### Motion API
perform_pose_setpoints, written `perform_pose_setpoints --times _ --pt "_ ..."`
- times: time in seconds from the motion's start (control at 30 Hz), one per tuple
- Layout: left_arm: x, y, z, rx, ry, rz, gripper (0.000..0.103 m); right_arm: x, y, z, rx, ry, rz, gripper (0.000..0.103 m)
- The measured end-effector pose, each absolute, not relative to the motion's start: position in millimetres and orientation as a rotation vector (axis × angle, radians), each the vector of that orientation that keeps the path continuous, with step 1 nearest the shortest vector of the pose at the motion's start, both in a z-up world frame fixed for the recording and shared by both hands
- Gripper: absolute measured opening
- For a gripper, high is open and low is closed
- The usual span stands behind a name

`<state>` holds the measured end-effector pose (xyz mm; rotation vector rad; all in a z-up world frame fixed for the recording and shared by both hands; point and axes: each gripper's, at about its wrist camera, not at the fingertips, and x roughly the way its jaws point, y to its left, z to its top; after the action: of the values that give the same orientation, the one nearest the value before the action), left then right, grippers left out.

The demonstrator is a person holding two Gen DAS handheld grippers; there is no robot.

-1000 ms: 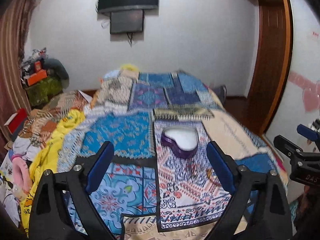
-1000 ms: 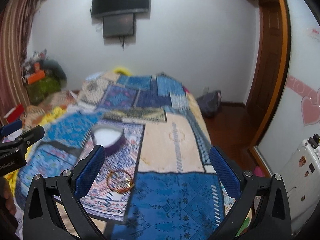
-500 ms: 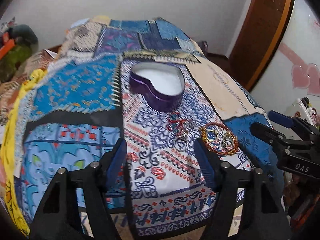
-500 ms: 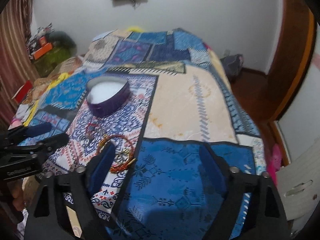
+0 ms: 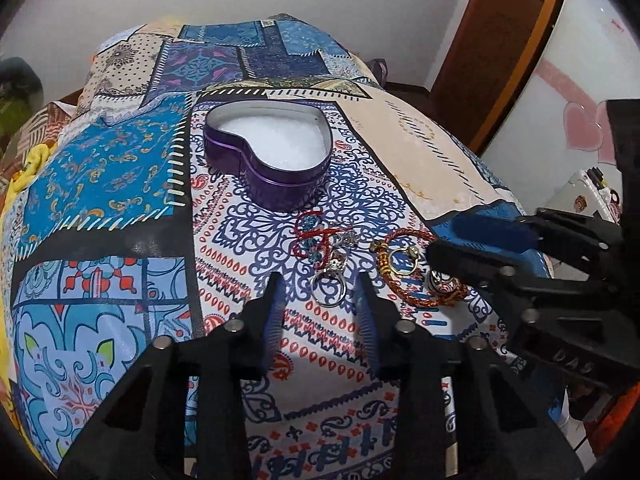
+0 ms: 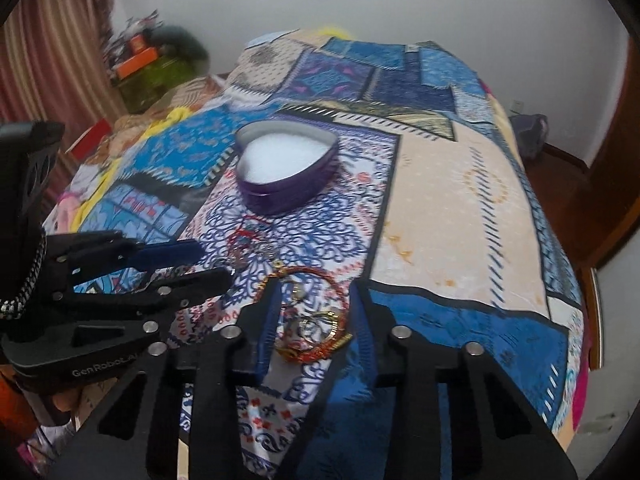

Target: Organize jewelry

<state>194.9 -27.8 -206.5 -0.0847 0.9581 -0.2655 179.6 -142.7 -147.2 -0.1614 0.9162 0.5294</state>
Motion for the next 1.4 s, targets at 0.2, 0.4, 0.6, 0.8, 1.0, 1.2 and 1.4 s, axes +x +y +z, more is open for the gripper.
perform_pose_setpoints --times 0.2,0.4,0.6,0.8,1.0,1.2,1.4 --pt "196 -31 -209 -0.077 0.96 -0.307 0.021 185 -132 -155 -0.185 0.949 0.587 0.019" --pt "200 -28 -214 -0.103 0.977 -0.321 0.021 189 -128 -164 -0.19 0.991 0.603 0.017" --pt "201 -29 -216 -0.093 0.973 -0.319 0.021 192 -129 -165 -0.188 0.998 0.601 0.008" --pt "200 -30 -215 -0.086 0.959 -0.318 0.02 189 -132 -158 -0.183 0.976 0.574 0.006" --pt "195 -27 -210 -0.098 0.951 -0.298 0.02 185 -135 -145 -0.173 0.945 0.56 0.006" --pt "186 -18 -195 -0.114 0.918 -0.277 0.02 181 -138 -126 -0.157 0.904 0.548 0.006" --pt "178 -9 -169 -0.109 0.852 -0.26 0.02 178 -137 -110 -0.144 0.865 0.542 0.006"
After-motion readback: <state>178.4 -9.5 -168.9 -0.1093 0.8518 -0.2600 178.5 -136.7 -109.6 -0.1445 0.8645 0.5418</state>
